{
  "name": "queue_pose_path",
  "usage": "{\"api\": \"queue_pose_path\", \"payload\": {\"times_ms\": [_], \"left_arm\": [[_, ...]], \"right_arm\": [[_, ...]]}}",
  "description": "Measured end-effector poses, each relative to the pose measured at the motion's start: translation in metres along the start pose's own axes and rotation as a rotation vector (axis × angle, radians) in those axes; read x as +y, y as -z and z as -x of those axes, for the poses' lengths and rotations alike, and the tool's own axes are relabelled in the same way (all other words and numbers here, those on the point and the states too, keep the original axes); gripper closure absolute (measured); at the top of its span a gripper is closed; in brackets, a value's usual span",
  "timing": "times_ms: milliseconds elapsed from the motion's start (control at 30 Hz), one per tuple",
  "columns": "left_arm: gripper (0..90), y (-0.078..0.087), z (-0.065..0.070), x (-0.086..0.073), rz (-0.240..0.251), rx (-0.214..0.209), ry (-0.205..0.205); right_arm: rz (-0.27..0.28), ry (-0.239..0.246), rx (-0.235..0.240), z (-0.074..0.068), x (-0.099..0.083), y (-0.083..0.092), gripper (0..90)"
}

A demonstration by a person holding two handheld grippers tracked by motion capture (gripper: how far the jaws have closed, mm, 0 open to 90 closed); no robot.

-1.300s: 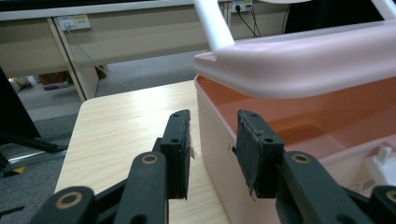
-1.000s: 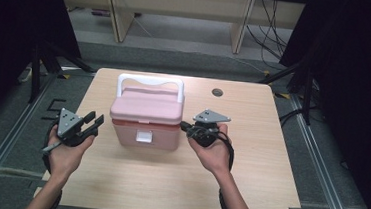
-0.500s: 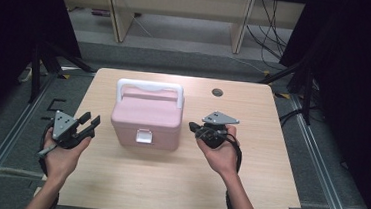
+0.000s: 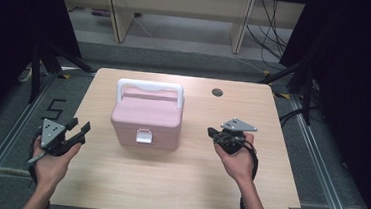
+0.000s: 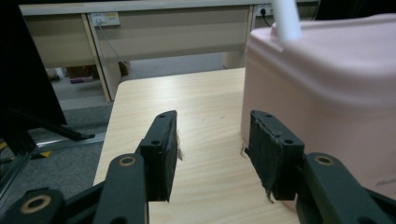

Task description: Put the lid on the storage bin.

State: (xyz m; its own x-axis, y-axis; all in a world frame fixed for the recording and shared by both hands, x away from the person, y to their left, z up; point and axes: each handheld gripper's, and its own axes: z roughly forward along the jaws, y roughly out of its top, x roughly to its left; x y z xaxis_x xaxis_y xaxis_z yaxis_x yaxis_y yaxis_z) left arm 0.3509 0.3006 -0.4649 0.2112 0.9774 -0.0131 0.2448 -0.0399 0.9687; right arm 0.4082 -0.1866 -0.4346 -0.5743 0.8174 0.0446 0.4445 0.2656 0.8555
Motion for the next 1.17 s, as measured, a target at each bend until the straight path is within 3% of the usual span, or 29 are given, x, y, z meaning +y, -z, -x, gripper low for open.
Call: {"api": "queue_pose_path", "payload": {"times_ms": [67, 133, 200, 267, 367, 400, 433, 533, 567, 633, 800, 900, 967, 1000, 1033, 1167], "left_arm": [[51.2, 0.001, -0.003, -0.006, -0.001, 0.008, 0.003], [50.9, 0.002, -0.006, -0.011, -0.010, 0.019, 0.005], [50.6, 0.002, -0.009, -0.018, -0.008, 0.033, 0.009], [50.4, 0.002, -0.011, -0.026, -0.015, 0.043, 0.014], [49.9, 0.001, -0.014, -0.037, -0.022, 0.046, 0.025], [49.7, 0.001, -0.014, -0.040, -0.020, 0.044, 0.026], [49.4, 0.001, -0.015, -0.043, -0.026, 0.048, 0.027], [48.5, 0.002, -0.018, -0.047, -0.023, 0.052, 0.031], [48.2, 0.002, -0.018, -0.049, -0.018, 0.055, 0.033], [47.8, 0.001, -0.020, -0.053, -0.012, 0.056, 0.043], [47.0, 0.001, -0.020, -0.057, -0.014, 0.050, 0.035], [46.7, 0.001, -0.019, -0.058, 0.007, 0.037, 0.040], [46.5, 0.003, -0.018, -0.058, -0.004, 0.049, 0.039], [46.3, 0.003, -0.018, -0.058, 0.000, 0.049, 0.042], [46.1, 0.003, -0.018, -0.058, 0.001, 0.048, 0.039], [45.6, 0.003, -0.017, -0.059, 0.015, 0.046, 0.042]], "right_arm": [[0.000, -0.023, 0.000, 0.006, -0.007, 0.002, 88.3], [-0.014, -0.013, -0.027, 0.012, -0.013, 0.006, 87.1], [-0.022, -0.045, -0.027, 0.016, -0.021, 0.007, 86.1], [-0.023, -0.035, -0.058, 0.022, -0.029, 0.011, 85.5], [-0.034, -0.071, -0.056, 0.030, -0.040, 0.015, 83.5], [-0.043, -0.090, -0.076, 0.031, -0.044, 0.017, 82.7], [-0.039, -0.071, -0.092, 0.035, -0.048, 0.019, 82.4], [-0.042, -0.108, -0.098, 0.040, -0.061, 0.021, 80.5], [-0.051, -0.089, -0.114, 0.042, -0.065, 0.023, 79.8], [-0.053, -0.125, -0.115, 0.042, -0.073, 0.024, 77.8], [-0.041, -0.124, -0.129, 0.045, -0.090, 0.025, 74.8], [-0.015, -0.165, -0.127, 0.042, -0.094, 0.025, 72.6], [0.011, -0.129, -0.142, 0.045, -0.095, 0.024, 70.5], [0.016, -0.131, -0.136, 0.045, -0.095, 0.024, 69.9], [0.006, -0.162, -0.130, 0.042, -0.095, 0.024, 69.3], [0.019, -0.151, -0.122, 0.041, -0.095, 0.024, 67.3]]}}
